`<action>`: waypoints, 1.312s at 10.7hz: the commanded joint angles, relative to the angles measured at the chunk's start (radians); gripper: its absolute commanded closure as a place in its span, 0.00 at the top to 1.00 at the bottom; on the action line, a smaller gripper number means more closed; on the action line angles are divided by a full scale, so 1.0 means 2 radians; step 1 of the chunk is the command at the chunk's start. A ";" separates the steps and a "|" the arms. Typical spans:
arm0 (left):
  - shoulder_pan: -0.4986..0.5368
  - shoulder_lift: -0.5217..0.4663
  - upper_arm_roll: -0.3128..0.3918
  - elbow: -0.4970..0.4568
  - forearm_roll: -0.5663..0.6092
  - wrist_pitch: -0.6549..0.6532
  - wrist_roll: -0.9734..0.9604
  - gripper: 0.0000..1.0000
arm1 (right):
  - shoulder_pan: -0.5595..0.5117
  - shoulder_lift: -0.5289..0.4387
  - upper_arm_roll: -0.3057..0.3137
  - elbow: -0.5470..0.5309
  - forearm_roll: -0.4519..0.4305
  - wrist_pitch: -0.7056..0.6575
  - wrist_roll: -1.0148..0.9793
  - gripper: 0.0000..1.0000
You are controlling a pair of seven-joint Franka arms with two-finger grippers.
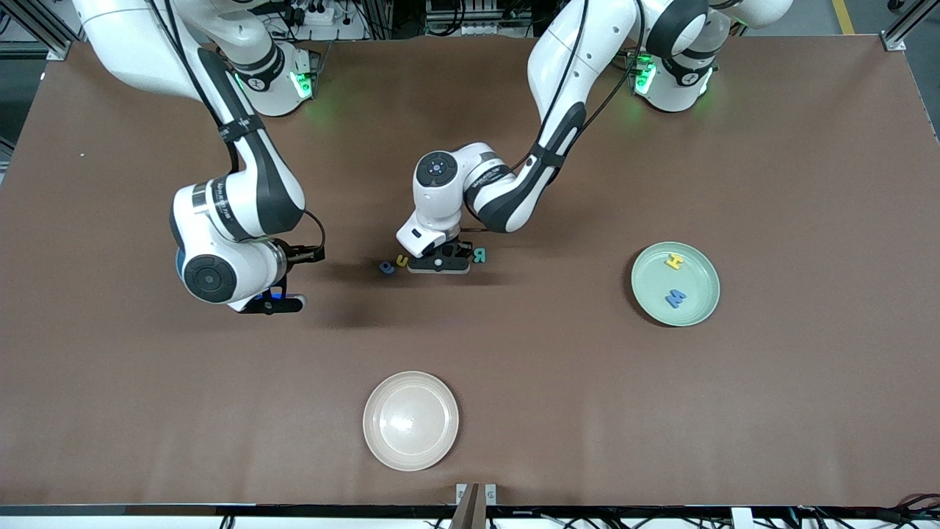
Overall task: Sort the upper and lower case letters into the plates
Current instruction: 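Close the left gripper on the pink Q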
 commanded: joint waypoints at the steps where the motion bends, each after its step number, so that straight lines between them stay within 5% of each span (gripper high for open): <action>1: 0.001 0.005 0.001 0.000 0.002 0.006 0.011 0.00 | 0.000 -0.006 0.000 -0.007 0.014 0.002 0.007 0.95; 9: 0.017 -0.033 -0.002 0.000 -0.012 -0.075 0.018 0.00 | 0.008 -0.001 0.000 -0.015 0.047 0.032 0.069 0.95; 14: 0.082 -0.083 -0.001 -0.008 -0.054 -0.139 0.050 0.00 | 0.019 0.008 0.000 -0.015 0.098 0.049 0.092 0.95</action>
